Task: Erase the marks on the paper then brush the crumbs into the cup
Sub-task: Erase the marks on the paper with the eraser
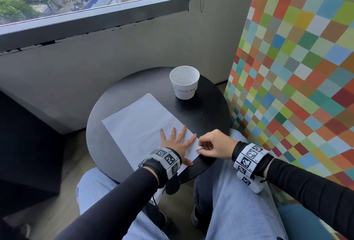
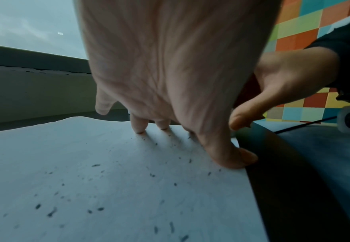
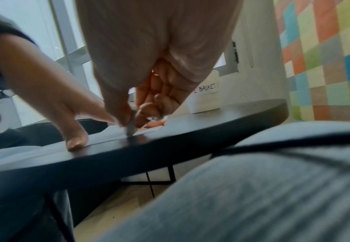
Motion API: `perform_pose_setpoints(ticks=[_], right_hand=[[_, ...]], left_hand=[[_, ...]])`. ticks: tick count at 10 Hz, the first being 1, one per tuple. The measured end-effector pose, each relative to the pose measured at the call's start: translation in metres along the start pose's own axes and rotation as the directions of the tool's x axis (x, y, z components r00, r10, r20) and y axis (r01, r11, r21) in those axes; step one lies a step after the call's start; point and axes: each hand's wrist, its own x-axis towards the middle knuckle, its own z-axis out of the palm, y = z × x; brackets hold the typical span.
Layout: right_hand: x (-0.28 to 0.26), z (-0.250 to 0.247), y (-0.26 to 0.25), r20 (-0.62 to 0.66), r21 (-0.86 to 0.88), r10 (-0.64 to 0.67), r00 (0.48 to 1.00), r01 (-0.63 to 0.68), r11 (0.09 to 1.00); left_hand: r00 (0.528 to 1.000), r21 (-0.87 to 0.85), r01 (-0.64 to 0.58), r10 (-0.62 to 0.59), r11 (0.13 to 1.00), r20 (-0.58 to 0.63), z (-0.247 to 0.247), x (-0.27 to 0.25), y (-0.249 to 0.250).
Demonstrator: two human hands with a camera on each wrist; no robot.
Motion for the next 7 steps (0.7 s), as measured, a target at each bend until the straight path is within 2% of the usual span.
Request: perform_pose_setpoints(ticks=[1, 2, 3, 4, 5, 6, 7], right_hand=[[0.0079, -0.0035, 0.0057, -0.109, -0.036, 0.042, 0.993, -0.046, 0.998], [0.0072, -0.0028, 0.0059, -0.1, -0.04, 0.007, 0.995, -0.011, 0.999], [0.0043, 0.0018, -0.0001, 0.013, -0.025, -0.06, 0.998, 0.06, 0.998], [0.0088, -0.0024, 0.0051, -0.085, -0.033, -0.005, 0.996, 0.002, 0.999], [0.009, -0.0006, 0.0046, -0.105, -0.035, -0.02, 0.994, 0.016, 0.999], [0.0041, 0.0048, -0.0015, 0.008, 0.004, -0.09, 0.996, 0.09, 0.996], [0.0088, -0.0018, 0.0044, -0.085, -0.018, -0.021, 0.996, 0.019, 1.0]], left_hand=[[1.0, -0.005, 0.0, 0.0, 1.0, 0.013, -0.0011, -0.0001, -0.0004], [1.0, -0.01, -0.003, 0.003, 1.0, 0.014, -0.0015, 0.0001, -0.0005], [1.0, -0.007, 0.0, 0.0, 1.0, 0.016, -0.001, -0.0009, -0.0012], [1.0, -0.003, -0.004, 0.004, 1.0, 0.013, -0.001, -0.0006, -0.0009], [1.0, 0.0, -0.003, 0.003, 1.0, 0.018, -0.0017, -0.0012, -0.0009], [1.0, 0.002, -0.002, 0.002, 1.0, 0.017, -0.0015, -0.0012, -0.0009], [1.0, -0.002, -0.004, 0.005, 1.0, 0.015, -0.0015, 0.0001, -0.0013]])
